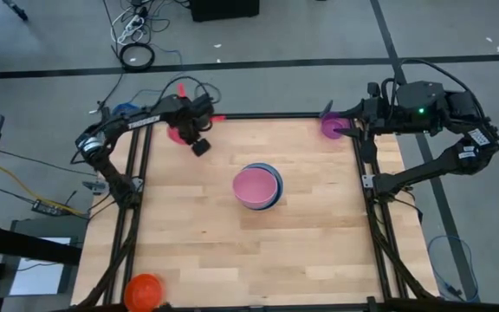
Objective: Nest bowls inside each other
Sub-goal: Stack the red bowl on top of the pink bowl
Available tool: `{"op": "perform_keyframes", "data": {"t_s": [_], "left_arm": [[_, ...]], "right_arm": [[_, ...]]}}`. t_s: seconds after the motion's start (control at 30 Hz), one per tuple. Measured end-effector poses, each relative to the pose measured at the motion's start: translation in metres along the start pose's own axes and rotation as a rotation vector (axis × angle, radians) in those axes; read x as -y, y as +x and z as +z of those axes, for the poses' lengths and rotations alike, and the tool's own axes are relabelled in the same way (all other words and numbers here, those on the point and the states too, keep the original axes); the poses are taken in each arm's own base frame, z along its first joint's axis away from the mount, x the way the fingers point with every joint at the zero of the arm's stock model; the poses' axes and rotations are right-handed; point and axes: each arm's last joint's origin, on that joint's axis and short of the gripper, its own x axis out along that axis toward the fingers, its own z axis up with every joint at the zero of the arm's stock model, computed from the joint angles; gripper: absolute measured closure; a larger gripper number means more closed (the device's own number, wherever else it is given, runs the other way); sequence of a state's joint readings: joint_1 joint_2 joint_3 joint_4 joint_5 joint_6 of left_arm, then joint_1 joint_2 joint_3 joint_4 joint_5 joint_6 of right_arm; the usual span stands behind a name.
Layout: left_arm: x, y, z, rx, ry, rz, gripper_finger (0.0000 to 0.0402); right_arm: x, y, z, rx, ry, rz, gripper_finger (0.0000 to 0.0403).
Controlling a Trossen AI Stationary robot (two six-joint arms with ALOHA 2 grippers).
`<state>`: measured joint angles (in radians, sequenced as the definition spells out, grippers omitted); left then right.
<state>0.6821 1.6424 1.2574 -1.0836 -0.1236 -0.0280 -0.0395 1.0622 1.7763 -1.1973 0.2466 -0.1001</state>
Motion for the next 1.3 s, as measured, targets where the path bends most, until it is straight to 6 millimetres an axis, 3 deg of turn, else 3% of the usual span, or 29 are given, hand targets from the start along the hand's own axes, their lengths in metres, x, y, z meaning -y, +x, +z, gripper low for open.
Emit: {"op": "perform_keyframes", "data": {"t_s": [0.23, 0.4, 0.67, 1.0, 1.1, 1.3], "left_arm": [[0.082, -0.092, 0.005, 0.263, 0.257, -0.186, 0.0399], [0.14, -0.126, -0.007, 0.378, 0.406, -0.369, 0.0399], [0.19, -0.13, -0.022, 0.433, 0.461, -0.454, 0.0399], [0.241, -0.085, -0.011, 0.316, 0.529, -0.535, 0.0396], [0.249, -0.082, -0.01, 0.334, 0.536, -0.524, 0.0373], [0.256, -0.103, -0.009, 0.436, 0.547, -0.505, 0.0285]], "right_arm": [[0.0, 0.0, 0.0, -0.001, 0.001, -0.013, 0.0239], [0.0, 0.0, 0.0, -0.002, 0.001, -0.015, 0.0239], [0.001, 0.0, 0.002, 0.021, 0.007, -0.017, 0.0239], [0.0, 0.0, 0.003, 0.026, 0.012, -0.006, 0.0239], [0.0, 0.0, 0.002, 0.023, 0.011, -0.006, 0.0239], [0.0, 0.0, 0.002, 0.021, 0.008, -0.005, 0.0239]]}}
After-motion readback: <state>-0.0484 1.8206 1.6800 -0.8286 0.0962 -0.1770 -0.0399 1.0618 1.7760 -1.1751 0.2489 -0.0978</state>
